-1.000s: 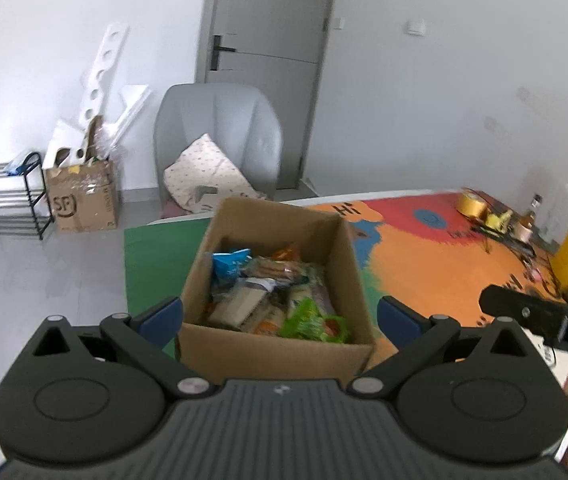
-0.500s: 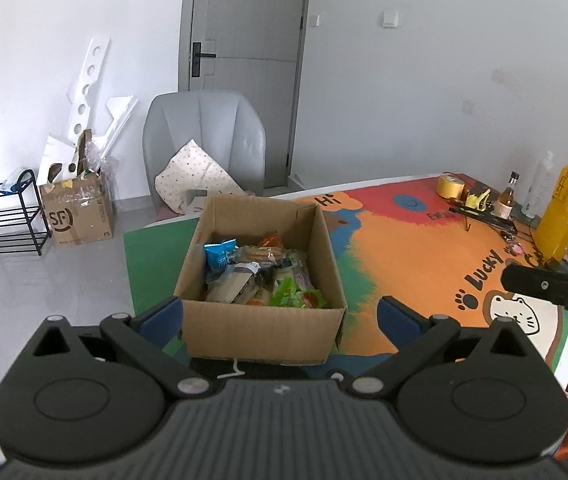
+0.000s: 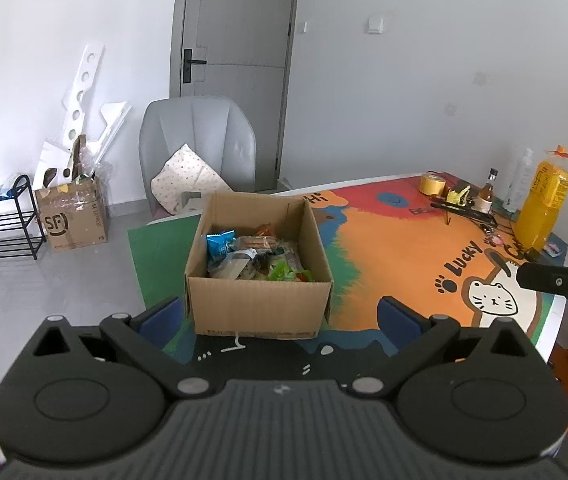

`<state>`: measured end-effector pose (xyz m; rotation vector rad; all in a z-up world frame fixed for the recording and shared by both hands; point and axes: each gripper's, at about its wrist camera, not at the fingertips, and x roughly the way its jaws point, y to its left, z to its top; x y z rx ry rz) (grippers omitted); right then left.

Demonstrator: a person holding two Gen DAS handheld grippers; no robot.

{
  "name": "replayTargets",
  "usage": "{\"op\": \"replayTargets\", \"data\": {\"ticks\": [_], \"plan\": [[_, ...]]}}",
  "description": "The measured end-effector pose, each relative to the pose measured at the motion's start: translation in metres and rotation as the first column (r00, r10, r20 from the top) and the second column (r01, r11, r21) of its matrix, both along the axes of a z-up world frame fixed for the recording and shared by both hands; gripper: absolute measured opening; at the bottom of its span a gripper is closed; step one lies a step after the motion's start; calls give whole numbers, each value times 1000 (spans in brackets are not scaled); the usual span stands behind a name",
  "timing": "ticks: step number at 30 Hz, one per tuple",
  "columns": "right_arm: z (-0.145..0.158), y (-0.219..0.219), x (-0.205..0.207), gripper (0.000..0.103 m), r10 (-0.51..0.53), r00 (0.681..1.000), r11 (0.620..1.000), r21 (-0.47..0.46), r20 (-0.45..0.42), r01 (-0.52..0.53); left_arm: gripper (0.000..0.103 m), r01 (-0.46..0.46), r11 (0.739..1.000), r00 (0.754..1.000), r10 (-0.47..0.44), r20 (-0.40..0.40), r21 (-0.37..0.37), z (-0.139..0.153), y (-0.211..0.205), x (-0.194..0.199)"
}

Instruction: Organize snacks

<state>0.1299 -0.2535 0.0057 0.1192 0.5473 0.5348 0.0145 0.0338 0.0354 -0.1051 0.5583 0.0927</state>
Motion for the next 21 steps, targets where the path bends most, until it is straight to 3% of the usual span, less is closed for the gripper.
{"op": "replayTargets", "data": {"ticks": [21], "plan": [[7, 10, -14, 103, 42, 999, 999, -25, -5, -42, 103, -1, 1000, 1000, 1, 10, 12, 3, 8, -14]]}}
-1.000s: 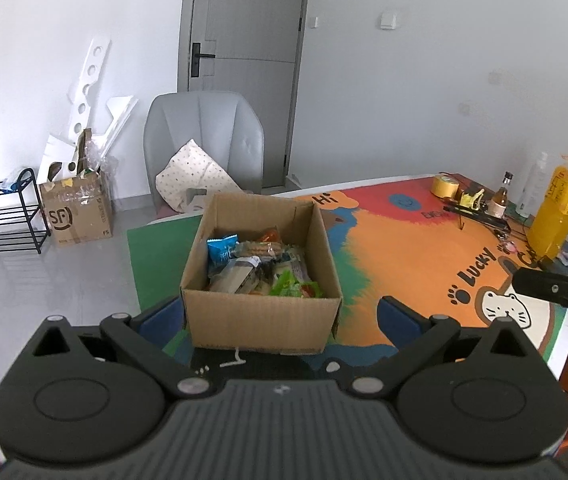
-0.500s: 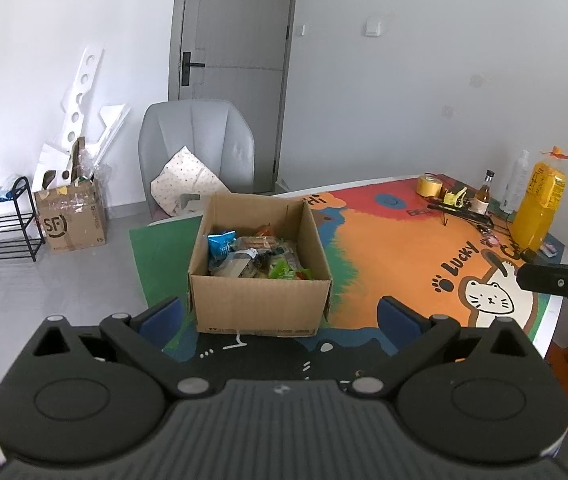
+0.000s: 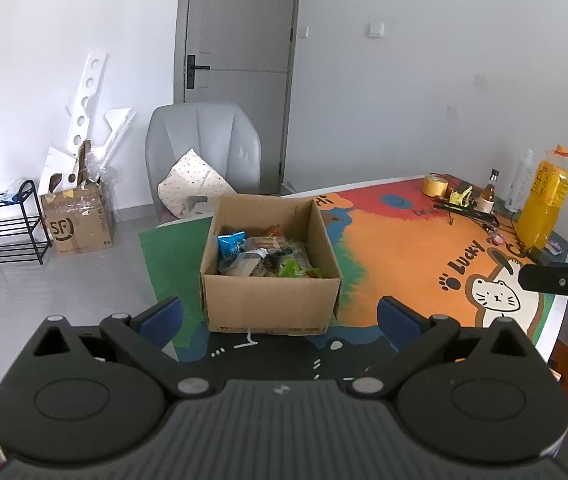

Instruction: Organize snacks

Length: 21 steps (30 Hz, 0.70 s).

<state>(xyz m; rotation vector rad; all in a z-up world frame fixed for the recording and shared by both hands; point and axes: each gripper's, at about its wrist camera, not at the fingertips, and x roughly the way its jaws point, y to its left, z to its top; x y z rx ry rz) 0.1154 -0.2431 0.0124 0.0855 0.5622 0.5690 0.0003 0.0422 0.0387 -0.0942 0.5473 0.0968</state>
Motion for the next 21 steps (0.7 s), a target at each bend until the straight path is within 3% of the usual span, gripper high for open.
{"op": "replayTargets", "data": {"ticks": [21], "plan": [[-1, 3, 0, 103, 19, 1000, 1000, -10, -13, -19, 103, 7, 1000, 1000, -7, -8, 2, -3, -1, 0]]}}
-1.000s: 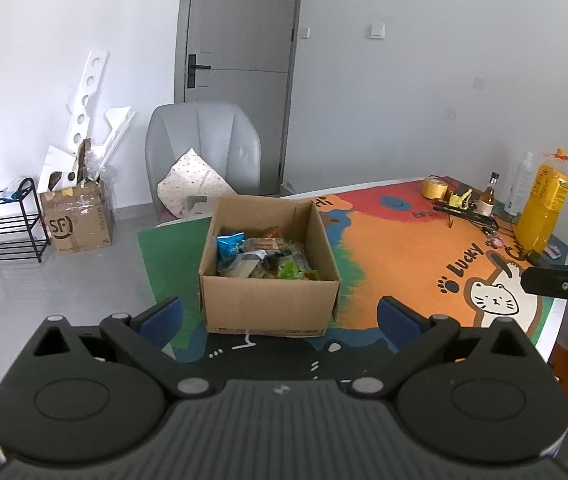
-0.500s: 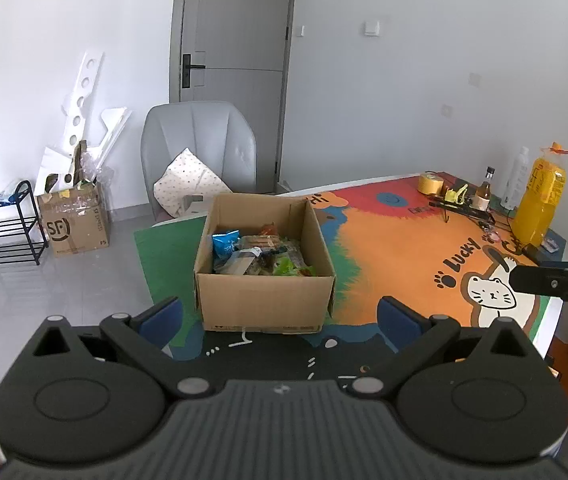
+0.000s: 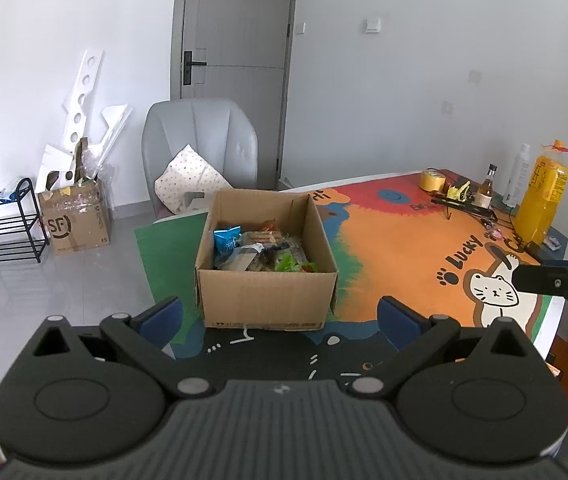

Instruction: Organize snacks

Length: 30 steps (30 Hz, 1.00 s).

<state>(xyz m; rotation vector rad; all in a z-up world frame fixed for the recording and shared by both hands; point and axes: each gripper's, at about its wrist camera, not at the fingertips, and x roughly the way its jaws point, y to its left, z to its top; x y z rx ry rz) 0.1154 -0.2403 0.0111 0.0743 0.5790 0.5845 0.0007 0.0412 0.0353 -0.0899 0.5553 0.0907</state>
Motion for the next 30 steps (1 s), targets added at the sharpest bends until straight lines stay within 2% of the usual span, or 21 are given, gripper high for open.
{"op": "replayTargets", "data": {"ticks": [30], "plan": [[-4, 5, -2, 103, 12, 1000, 1000, -10, -5, -12, 103, 1, 1000, 1000, -1, -14, -1, -5, 1, 4]]}}
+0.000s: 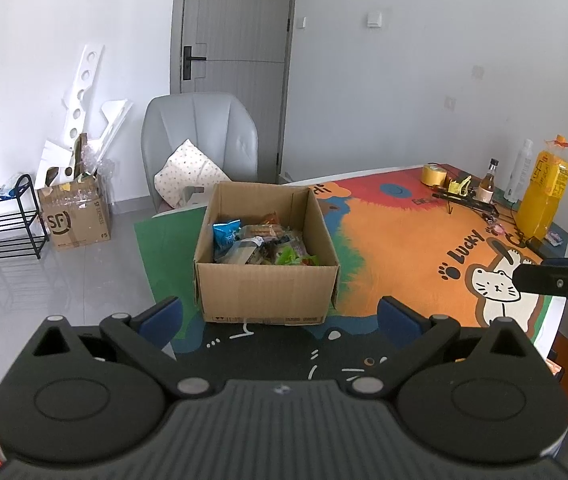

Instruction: Organize snacks

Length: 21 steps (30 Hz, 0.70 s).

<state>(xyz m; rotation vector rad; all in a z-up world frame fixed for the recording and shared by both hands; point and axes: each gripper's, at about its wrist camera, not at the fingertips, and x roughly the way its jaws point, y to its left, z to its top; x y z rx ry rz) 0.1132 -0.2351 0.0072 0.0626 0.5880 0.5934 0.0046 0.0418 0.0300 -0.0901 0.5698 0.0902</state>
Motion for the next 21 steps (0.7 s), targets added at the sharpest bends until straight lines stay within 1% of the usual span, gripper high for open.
{"op": "replayTargets", "data": {"ticks": [4, 21], "plan": [[2, 0, 0, 103, 14, 1000, 1000, 13, -7, -14, 103, 2, 1000, 1000, -2, -1, -1, -1, 0, 1], [-1, 2, 1, 103, 12, 1000, 1000, 5, -17, -12, 103, 4, 1000, 1000, -4, -9, 2, -7, 0, 1]]}}
